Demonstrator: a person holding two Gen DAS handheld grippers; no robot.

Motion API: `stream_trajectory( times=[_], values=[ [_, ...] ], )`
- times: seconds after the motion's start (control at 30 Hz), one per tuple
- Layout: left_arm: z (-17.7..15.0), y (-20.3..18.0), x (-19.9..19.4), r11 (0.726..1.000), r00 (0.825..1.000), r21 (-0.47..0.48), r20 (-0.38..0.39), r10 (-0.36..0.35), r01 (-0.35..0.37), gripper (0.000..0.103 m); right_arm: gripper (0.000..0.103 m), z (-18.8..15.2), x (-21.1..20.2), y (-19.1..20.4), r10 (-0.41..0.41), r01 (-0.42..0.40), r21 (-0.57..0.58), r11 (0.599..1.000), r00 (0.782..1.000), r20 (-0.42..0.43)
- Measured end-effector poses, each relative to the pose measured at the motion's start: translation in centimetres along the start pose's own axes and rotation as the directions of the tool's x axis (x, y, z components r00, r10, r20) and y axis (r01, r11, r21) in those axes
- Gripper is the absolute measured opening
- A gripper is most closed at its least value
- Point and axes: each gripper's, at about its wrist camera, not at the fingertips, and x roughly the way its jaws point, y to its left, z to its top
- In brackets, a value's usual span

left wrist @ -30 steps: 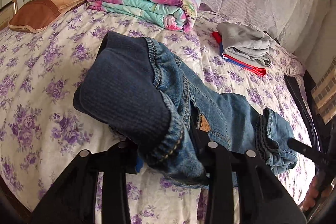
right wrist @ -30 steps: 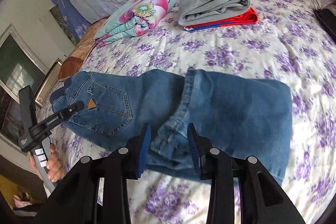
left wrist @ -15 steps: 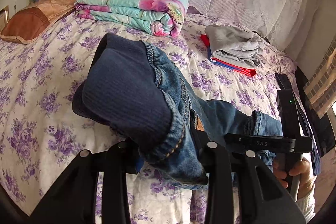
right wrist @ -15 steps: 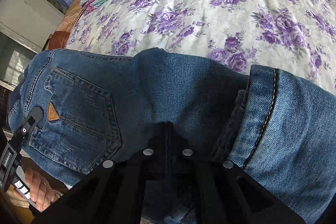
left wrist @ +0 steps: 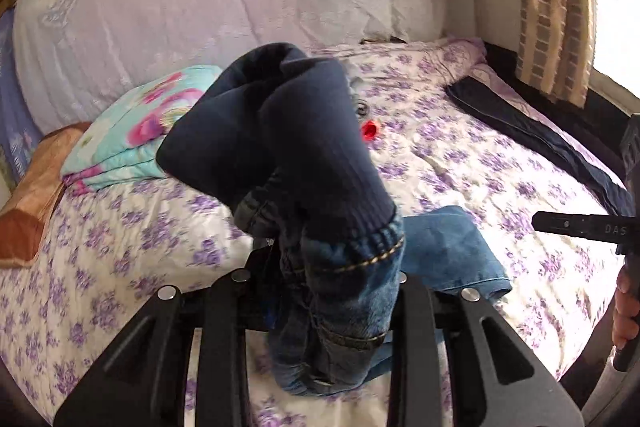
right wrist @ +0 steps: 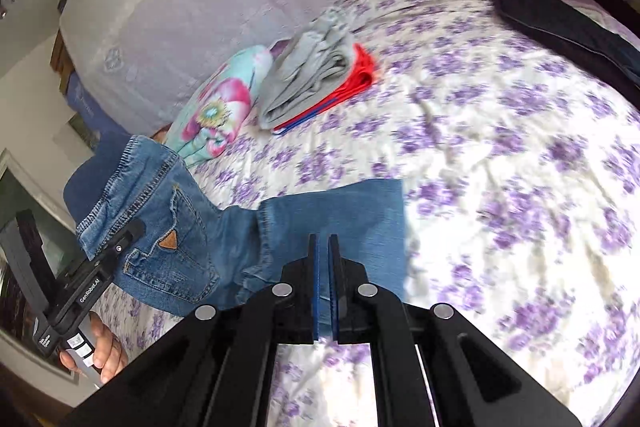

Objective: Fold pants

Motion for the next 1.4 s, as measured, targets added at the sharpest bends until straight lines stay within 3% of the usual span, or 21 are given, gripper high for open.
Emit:
stream_trajectory(
  times=[0.1, 0.2, 0.3, 0.37, 0.5, 0.6, 0.67, 0.7, 0.77, 0.8, 0.83, 0.87, 0.9, 1.0, 1.07, 1.13, 1.2, 1.3, 1.33, 1.37, 1.4],
  values=[
    [0.3, -5.8, 3.9, 0.989, 0.993, 0.127, -0.103, -0.064, 0.077, 0.027, 0.006, -1.9, -0.7, -4.0, -0.027, 0.027, 0.089, 0.996, 1.000, -0.004],
    [-1.3, -10.6, 8.9, 0.966, 0.963, 0.208, -0.250, -0.101, 0.156, 0.031, 0.006, -3.4, 0.6, -6.6, -0.030, 0.038, 0.166, 0.985, 0.998, -0.048],
    [-3.1, -13.9, 9.6, 0.945, 0.978, 0.321, -0.208, 0.003, 0.065, 0.032, 0.006, -4.2, 2.4, -6.9, -0.027, 0.041, 0.173, 0.984, 0.997, -0.078],
    [-3.1, -14.0, 9.2, 0.942, 0.977, 0.331, -0.212, 0.018, 0.054, 0.033, 0.006, -4.2, 3.0, -6.9, -0.022, 0.036, 0.168, 0.985, 0.996, -0.084],
    [-2.1, -12.0, 7.8, 0.956, 0.968, 0.271, -0.246, -0.048, 0.116, 0.033, 0.006, -3.9, 3.7, -6.4, -0.048, 0.061, 0.141, 0.988, 0.994, -0.094],
    [-1.2, -10.1, 6.0, 0.959, 0.954, 0.202, -0.263, -0.144, 0.200, 0.042, 0.006, -2.8, 3.3, -5.2, -0.063, 0.071, 0.098, 0.993, 0.995, -0.083],
    [-1.0, -9.4, 4.8, 0.953, 0.943, 0.158, -0.258, -0.212, 0.257, 0.060, 0.006, -1.8, 2.8, -4.1, -0.077, 0.081, 0.058, 0.995, 0.995, -0.062],
    [-0.9, -9.3, 4.4, 0.946, 0.936, 0.144, -0.248, -0.250, 0.291, 0.081, 0.006, -1.2, 2.5, -3.4, -0.079, 0.081, 0.042, 0.996, 0.996, -0.049],
    [-0.4, -9.0, 3.4, 0.923, 0.919, 0.120, -0.204, -0.338, 0.366, 0.095, 0.006, -0.1, 1.6, -1.8, -0.069, 0.069, 0.001, 0.998, 0.997, -0.020],
    [-0.1, -8.9, 2.9, 0.908, 0.908, 0.120, -0.184, -0.376, 0.400, 0.095, 0.006, 0.5, 1.1, -0.8, -0.069, 0.068, -0.029, 0.997, 0.998, -0.002],
    [0.4, -9.0, 2.6, 0.902, 0.906, 0.130, -0.166, -0.389, 0.411, 0.095, 0.014, 1.0, 0.6, 0.1, -0.075, 0.076, -0.060, 0.995, 0.997, 0.016],
    [0.9, -9.0, 2.3, 0.903, 0.910, 0.137, -0.145, -0.388, 0.406, 0.095, 0.026, 1.5, 0.1, 1.1, -0.074, 0.077, -0.093, 0.993, 0.997, 0.035],
    [1.4, -8.8, 2.1, 0.905, 0.912, 0.134, -0.130, -0.388, 0.404, 0.095, 0.050, 1.9, -0.4, 1.8, -0.067, 0.073, -0.115, 0.991, 0.996, 0.052],
    [2.7, -6.5, 1.1, 0.898, 0.900, 0.077, -0.088, -0.427, 0.434, 0.095, 0.053, 2.1, -1.6, 3.5, -0.061, 0.070, -0.164, 0.984, 0.996, 0.059],
    [2.9, -3.9, 0.7, 0.917, 0.916, 0.025, -0.059, -0.397, 0.399, 0.095, 0.058, 1.9, -1.6, 4.4, -0.060, 0.065, -0.198, 0.978, 0.998, 0.030],
    [2.6, -1.3, 0.9, 0.931, 0.929, -0.042, -0.069, -0.364, 0.362, 0.095, 0.064, 1.7, -0.5, 5.4, -0.115, 0.113, -0.232, 0.966, 0.993, 0.005],
    [1.6, 1.5, 1.3, 0.926, 0.927, -0.124, -0.077, -0.368, 0.357, 0.095, 0.065, 1.8, 1.4, 5.5, -0.157, 0.142, -0.245, 0.959, 0.987, -0.041],
    [-0.9, 4.3, 2.0, 0.892, 0.902, -0.229, -0.101, -0.421, 0.391, 0.095, 0.066, 1.9, 5.9, 4.0, -0.163, 0.120, -0.214, 0.969, 0.967, -0.196],
    [-1.8, 4.6, 2.4, 0.880, 0.891, -0.254, -0.115, -0.438, 0.400, 0.095, 0.073, 1.9, 7.6, 3.0, -0.145, 0.101, -0.179, 0.979, 0.956, -0.253],
    [-2.8, 4.6, 2.8, 0.870, 0.881, -0.275, -0.129, -0.455, 0.409, 0.095, 0.074, 2.0, 8.7, 2.0, -0.089, 0.055, -0.126, 0.991, 0.953, -0.289],
    [-3.8, 4.4, 3.5, 0.860, 0.869, -0.294, -0.146, -0.472, 0.418, 0.095, 0.063, 2.0, 9.3, 1.4, -0.005, -0.020, -0.078, 0.997, 0.953, -0.302]
  ],
)
